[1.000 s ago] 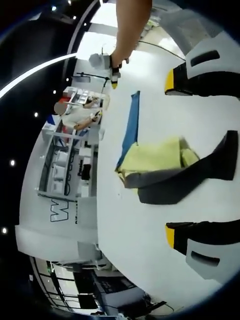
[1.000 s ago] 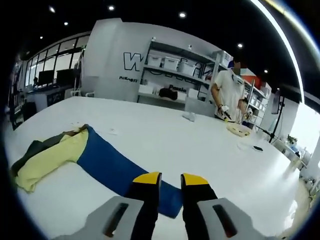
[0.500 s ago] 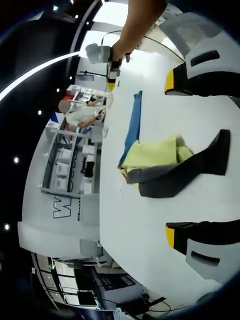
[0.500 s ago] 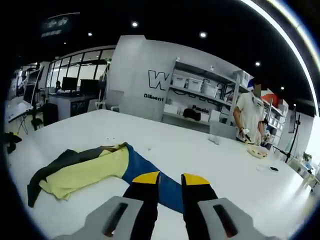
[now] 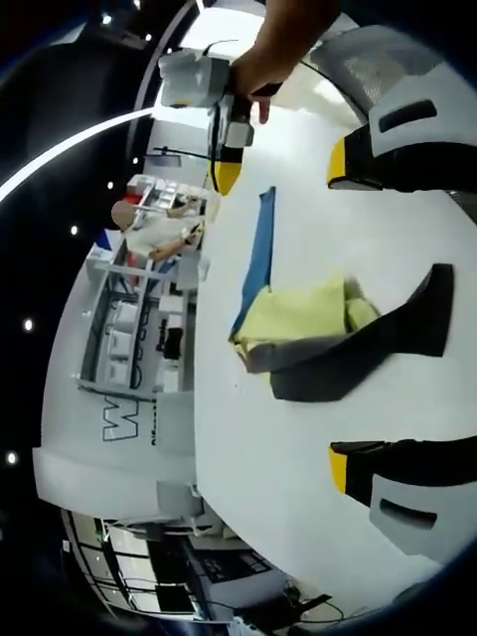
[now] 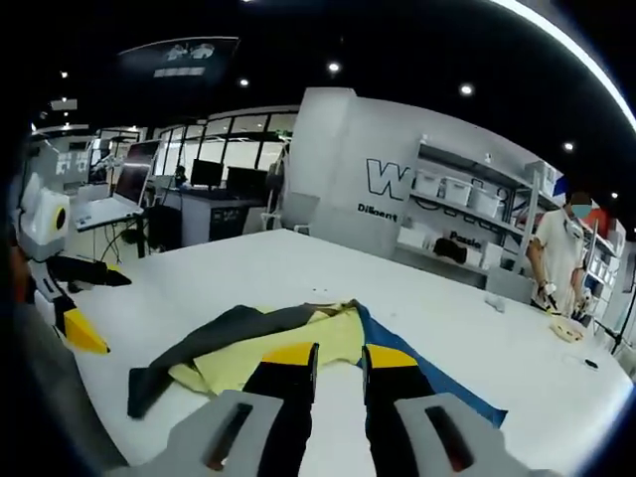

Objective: Fold the garment on the visible template until the final outline fits inside the template.

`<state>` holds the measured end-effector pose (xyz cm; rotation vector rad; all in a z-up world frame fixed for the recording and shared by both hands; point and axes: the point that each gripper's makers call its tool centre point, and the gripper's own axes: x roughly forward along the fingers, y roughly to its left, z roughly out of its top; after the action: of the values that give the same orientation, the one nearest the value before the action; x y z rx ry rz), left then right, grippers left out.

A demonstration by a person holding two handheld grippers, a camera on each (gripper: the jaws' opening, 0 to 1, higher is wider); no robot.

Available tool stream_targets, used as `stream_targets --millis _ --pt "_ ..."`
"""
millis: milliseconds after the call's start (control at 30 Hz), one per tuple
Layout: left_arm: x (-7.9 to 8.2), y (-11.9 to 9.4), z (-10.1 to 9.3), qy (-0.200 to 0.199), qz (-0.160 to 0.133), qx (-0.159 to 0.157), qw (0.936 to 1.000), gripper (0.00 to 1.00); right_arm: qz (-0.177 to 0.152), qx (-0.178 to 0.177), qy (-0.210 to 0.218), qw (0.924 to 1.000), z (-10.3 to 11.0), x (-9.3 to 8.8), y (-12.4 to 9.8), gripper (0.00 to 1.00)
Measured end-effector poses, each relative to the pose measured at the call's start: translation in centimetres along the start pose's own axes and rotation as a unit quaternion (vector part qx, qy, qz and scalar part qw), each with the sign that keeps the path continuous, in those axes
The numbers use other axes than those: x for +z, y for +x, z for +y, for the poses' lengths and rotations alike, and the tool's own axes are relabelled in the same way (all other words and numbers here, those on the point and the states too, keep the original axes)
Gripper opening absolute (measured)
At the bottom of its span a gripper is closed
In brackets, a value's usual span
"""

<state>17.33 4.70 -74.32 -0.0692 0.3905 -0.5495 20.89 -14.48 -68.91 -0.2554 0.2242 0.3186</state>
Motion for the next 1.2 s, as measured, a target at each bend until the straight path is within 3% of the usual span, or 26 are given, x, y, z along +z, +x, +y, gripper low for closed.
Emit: stream_targets --millis 200,333,433,567,633,733,867,967,1100,1200 --pt "-0.6 0.2 -0.3 0.001 0.012 -0.008 0.9999 0.98 0.008 0.037 -0.012 0.9992 4.0 -1.0 -0.8 0.16" --pt "-1.2 0.3 -0.7 0.002 0.025 -0.015 0.9996 0.97 0.011 0.051 -0.012 0.9986 5.5 -1.4 -1.1 0.15" --pt "-1.8 0.4 -1.1 0.011 0.039 -0.022 0.9989 0.92 0.012 0.054 -0.015 0.9983 5.7 -1.5 -1.1 0.15" --pt "-3.5 0.4 -1.4 0.011 0.084 -0.033 0.9959 0.82 0.010 0.054 -0.017 0.9984 5.6 -1.4 -1.2 0.15" --pt "-4.8 0.1 -1.4 0.015 0.121 -0.036 0.9919 0.71 0.010 0.053 -0.015 0.9984 5.6 -1.4 -1.2 0.15" --pt "-5.3 0.1 -1.4 0.006 0.136 -0.037 0.9901 0.53 0.010 0.054 -0.013 0.9984 5.7 -1.4 -1.2 0.15" --pt "-6.6 0.3 -1.6 0.010 0.168 -0.038 0.9850 0.43 0.007 0.055 -0.014 0.9983 5.8 -1.4 -1.3 0.15" --pt "-8.3 0.8 -1.7 0.035 0.213 -0.034 0.9758 0.40 0.006 0.057 -0.010 0.9983 5.9 -1.4 -1.2 0.15" --pt "-8.9 2.1 -1.8 0.052 0.226 -0.033 0.9722 0.38 0.003 0.056 -0.004 0.9984 5.7 -1.3 -1.2 0.15" --pt "-9.1 2.3 -1.6 0.043 0.233 -0.027 0.9712 0.37 0.001 0.055 -0.003 0.9985 5.5 -1.3 -1.2 0.15"
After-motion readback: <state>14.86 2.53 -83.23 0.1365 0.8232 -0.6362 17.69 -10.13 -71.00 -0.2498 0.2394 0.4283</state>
